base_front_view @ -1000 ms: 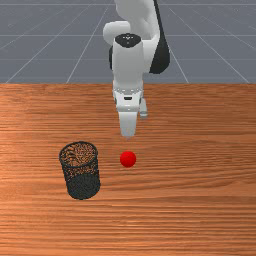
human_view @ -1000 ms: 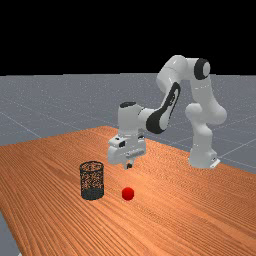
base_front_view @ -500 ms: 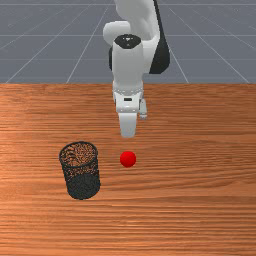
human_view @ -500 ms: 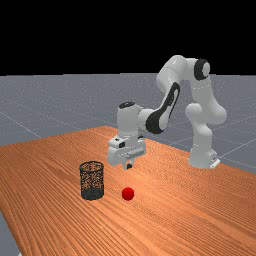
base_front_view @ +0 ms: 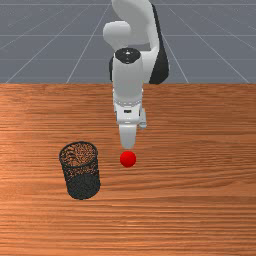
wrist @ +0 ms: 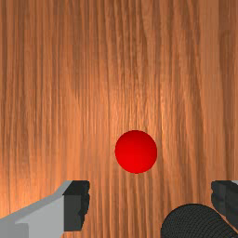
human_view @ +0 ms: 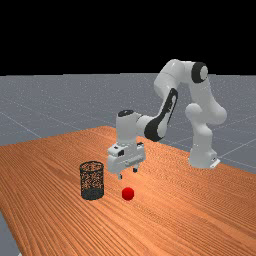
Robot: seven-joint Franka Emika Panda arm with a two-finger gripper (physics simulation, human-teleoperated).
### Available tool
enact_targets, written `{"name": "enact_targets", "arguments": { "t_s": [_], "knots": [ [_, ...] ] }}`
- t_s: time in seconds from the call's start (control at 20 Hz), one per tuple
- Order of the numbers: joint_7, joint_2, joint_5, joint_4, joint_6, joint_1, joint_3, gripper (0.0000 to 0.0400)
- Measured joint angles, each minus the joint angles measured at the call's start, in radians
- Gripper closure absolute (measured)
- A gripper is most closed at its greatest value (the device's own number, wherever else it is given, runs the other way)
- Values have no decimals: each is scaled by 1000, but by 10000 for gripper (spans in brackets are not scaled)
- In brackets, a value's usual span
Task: Put the ball into the container
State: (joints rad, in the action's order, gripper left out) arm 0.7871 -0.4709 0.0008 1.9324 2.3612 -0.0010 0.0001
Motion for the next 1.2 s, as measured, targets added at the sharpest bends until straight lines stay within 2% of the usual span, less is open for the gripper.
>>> {"name": "enact_targets", "arguments": {
  "t_s": [0.2,0.45,0.7,0.75,0.9,1.0,1.1,1.15,1.2],
  "knots": [
    [0,-53,0,-30,-8,0,0,1],
    [0,-88,0,-19,49,0,0,0],
    [0,-173,0,-82,22,0,0,0],
    [0,-177,0,-62,65,0,0,0],
    [0,-214,0,-73,88,0,0,0],
    [0,-247,0,-105,65,0,0,0],
    [0,-255,0,-101,98,0,0,0],
    [0,-260,-1,-113,94,0,0,116],
    [0,-255,0,-98,127,0,0,121]
  ]
}}
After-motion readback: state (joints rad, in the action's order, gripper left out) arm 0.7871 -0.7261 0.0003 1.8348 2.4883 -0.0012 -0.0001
